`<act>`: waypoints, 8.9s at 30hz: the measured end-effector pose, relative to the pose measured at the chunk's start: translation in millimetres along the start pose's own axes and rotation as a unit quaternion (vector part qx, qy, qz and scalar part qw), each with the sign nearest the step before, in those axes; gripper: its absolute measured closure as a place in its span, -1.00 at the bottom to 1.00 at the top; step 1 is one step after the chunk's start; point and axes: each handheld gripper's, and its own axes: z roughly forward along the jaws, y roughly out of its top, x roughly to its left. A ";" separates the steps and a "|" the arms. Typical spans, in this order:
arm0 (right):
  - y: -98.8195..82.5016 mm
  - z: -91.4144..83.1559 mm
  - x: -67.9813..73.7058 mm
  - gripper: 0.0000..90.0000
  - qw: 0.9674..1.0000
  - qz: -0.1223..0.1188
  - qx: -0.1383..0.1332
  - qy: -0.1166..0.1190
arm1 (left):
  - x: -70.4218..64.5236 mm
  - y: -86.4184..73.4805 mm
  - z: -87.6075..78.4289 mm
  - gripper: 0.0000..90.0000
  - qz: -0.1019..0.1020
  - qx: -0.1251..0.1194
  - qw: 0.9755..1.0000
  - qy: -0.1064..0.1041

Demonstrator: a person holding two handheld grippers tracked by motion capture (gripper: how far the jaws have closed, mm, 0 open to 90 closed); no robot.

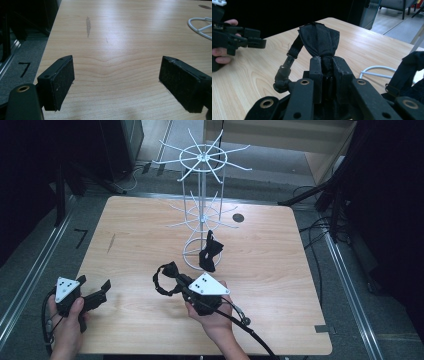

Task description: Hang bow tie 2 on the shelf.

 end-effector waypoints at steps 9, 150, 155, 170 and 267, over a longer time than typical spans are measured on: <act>6.7 -5.5 -3.2 0.76 1.000 0.005 -0.012 -0.009 | -0.1 0.1 0.0 -0.70 0.001 0.001 1.000 0.000; 6.0 -25.0 -75.4 -1.00 0.998 0.055 -0.006 -0.025 | -0.4 0.1 0.1 -0.70 0.006 0.002 1.000 -0.003; 3.1 -31.7 -80.1 -1.00 0.998 0.057 -0.006 -0.023 | -0.4 0.1 0.1 -0.70 0.006 0.002 1.000 -0.003; -17.8 -56.7 -96.3 -1.00 0.998 0.057 0.004 -0.034 | -1.0 0.0 0.0 -0.70 0.008 0.002 1.000 -0.002; -153.6 -197.6 -216.3 -1.00 0.959 0.163 0.076 -0.219 | -2.3 -0.2 0.4 -0.70 0.009 0.003 1.000 -0.001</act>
